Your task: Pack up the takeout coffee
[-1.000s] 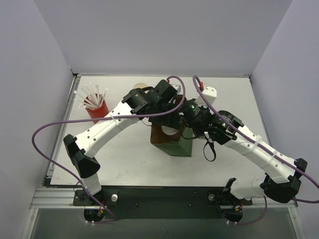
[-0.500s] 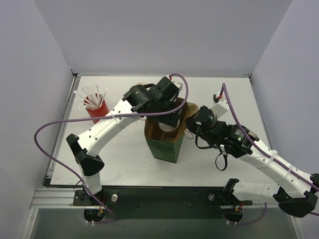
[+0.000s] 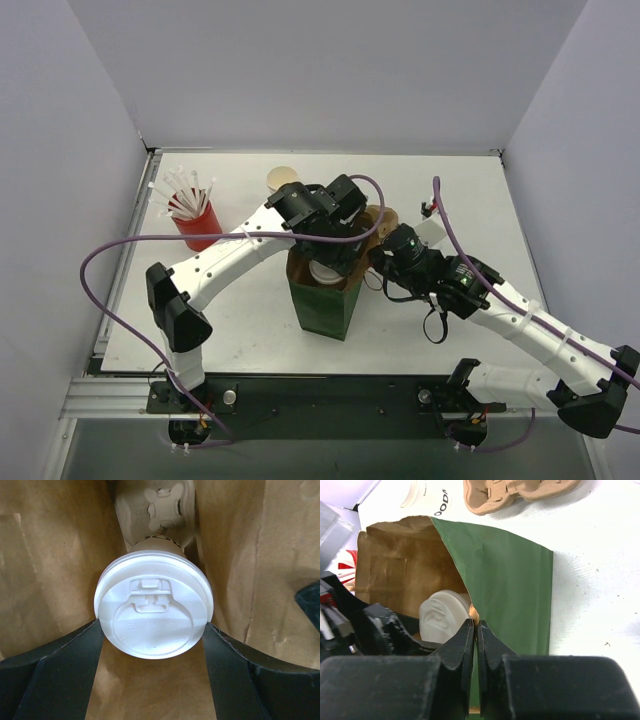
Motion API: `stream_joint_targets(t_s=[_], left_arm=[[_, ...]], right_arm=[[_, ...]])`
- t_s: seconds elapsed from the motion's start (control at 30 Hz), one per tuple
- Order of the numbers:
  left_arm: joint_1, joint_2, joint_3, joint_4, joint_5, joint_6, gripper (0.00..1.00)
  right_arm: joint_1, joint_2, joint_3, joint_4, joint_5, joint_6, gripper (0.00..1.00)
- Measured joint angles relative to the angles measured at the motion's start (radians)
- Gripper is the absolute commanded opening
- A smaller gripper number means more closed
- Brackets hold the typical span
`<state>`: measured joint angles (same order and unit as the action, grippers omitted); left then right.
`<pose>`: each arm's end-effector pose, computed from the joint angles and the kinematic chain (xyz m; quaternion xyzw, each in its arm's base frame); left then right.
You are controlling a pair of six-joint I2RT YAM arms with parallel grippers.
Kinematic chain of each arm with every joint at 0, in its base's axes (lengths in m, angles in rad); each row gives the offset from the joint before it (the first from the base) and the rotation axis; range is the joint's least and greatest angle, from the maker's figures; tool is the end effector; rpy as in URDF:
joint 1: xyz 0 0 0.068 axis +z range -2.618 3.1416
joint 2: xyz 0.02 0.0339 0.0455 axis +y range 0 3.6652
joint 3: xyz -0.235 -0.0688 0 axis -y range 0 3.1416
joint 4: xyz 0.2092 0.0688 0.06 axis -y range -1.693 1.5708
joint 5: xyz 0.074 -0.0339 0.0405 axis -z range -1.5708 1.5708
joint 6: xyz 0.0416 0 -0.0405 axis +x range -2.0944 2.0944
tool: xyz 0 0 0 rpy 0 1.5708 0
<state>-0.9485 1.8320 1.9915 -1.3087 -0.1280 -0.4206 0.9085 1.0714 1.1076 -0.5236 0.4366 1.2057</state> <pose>0.1937 -0.2609 0.3278 0.2417 0.9456 -0.0836 0.2013 0.1449 0.1572 0.3350 0.2343 0.8107 0.3472 0.4090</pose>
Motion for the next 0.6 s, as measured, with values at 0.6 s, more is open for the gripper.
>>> stream_joint_targets(t_s=[0.6], left_arm=[[-0.015, 0.032, -0.061, 0.005, 0.009, 0.014, 0.33]], right_arm=[[0.0, -0.015, -0.008, 0.02, -0.011, -0.053, 0.17]])
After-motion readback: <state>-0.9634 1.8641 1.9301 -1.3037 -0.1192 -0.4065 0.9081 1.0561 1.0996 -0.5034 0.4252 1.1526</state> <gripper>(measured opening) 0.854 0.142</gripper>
